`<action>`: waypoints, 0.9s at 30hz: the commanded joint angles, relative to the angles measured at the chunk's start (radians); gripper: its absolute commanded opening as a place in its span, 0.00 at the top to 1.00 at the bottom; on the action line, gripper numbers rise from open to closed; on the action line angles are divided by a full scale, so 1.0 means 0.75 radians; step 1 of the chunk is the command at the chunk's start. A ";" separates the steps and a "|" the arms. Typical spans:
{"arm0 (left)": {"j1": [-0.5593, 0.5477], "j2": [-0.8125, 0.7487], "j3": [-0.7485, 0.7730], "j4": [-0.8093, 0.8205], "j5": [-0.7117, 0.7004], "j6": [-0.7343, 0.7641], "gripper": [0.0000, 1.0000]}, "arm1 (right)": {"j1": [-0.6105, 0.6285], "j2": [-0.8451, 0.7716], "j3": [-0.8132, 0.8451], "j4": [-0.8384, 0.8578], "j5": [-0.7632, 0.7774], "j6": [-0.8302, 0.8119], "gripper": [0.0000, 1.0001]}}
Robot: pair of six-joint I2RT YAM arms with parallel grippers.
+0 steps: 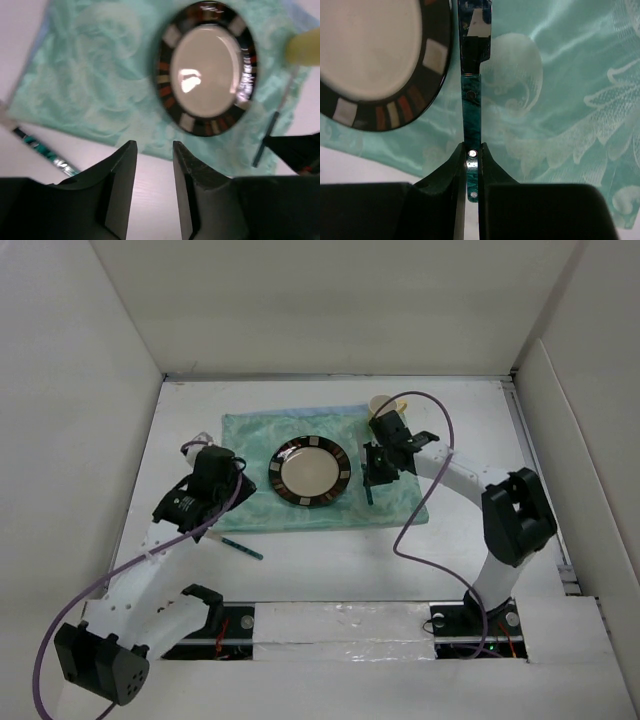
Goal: Set the dinner table for one person
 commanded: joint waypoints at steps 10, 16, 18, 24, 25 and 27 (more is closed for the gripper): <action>0.264 -0.060 -0.215 -0.390 0.220 -0.139 0.56 | -0.054 0.204 0.098 0.150 0.072 0.059 1.00; 0.264 -0.007 -0.232 -0.376 0.236 -0.154 0.52 | -0.042 0.259 0.136 0.125 0.090 0.053 0.85; 0.264 0.062 -0.234 -0.368 0.212 -0.154 0.52 | -0.041 0.239 0.145 0.115 0.093 0.053 0.66; 0.264 0.224 -0.248 -0.355 0.140 -0.243 0.58 | -0.041 0.161 0.161 0.072 0.058 0.041 0.45; 0.264 0.248 -0.254 -0.349 0.136 -0.252 0.60 | -0.041 0.139 0.161 0.064 0.056 0.037 0.44; 0.264 0.314 -0.244 -0.357 0.126 -0.282 0.62 | -0.029 0.065 0.157 0.046 0.056 0.033 0.44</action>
